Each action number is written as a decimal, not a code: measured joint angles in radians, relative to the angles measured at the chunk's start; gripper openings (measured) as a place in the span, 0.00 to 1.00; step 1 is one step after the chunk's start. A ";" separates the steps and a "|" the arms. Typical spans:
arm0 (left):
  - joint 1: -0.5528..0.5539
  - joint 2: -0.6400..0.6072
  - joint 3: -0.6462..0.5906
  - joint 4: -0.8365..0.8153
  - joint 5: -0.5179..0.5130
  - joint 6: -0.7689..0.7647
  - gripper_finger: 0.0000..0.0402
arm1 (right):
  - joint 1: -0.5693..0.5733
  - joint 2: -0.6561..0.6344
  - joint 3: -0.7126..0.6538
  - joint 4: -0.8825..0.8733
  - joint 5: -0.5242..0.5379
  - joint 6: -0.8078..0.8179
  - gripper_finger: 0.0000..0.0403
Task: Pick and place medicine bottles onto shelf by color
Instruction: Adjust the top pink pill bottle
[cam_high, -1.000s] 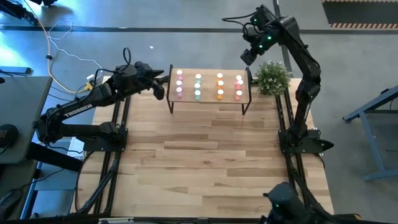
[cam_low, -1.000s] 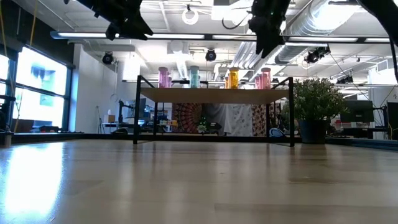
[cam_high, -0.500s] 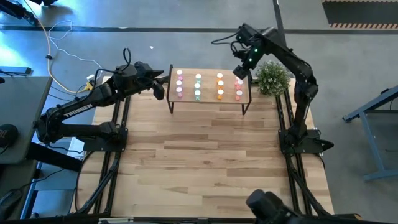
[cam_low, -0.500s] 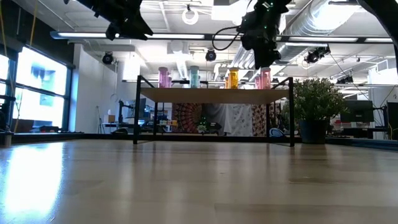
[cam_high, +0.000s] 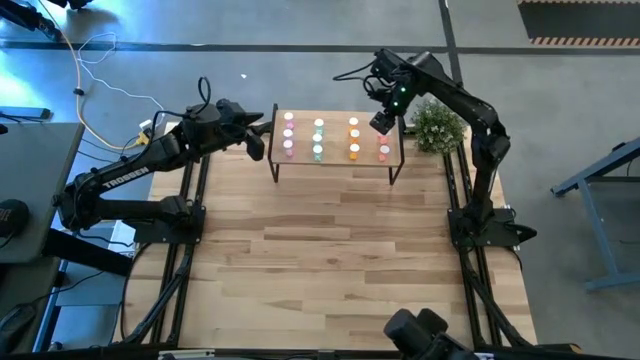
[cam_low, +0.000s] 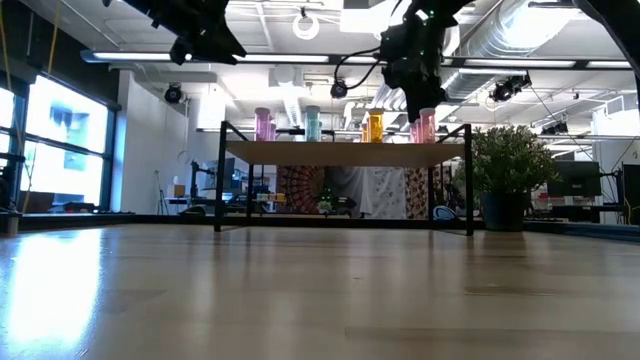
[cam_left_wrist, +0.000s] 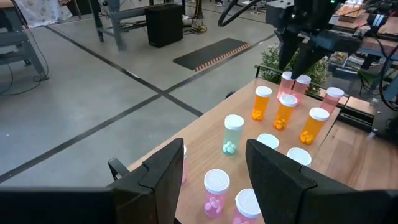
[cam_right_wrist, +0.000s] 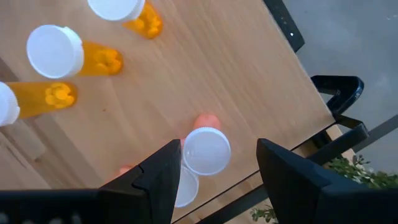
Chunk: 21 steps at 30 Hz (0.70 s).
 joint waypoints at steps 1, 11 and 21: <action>0.000 0.000 0.000 0.000 0.000 0.000 0.41 | 0.000 0.000 0.000 0.003 0.007 0.004 0.50; 0.000 0.000 0.000 -0.001 0.000 -0.008 0.41 | 0.000 0.000 0.000 0.024 0.017 0.006 0.50; 0.000 0.000 0.000 -0.001 0.000 -0.008 0.41 | 0.000 0.000 0.000 0.028 0.086 -0.004 0.50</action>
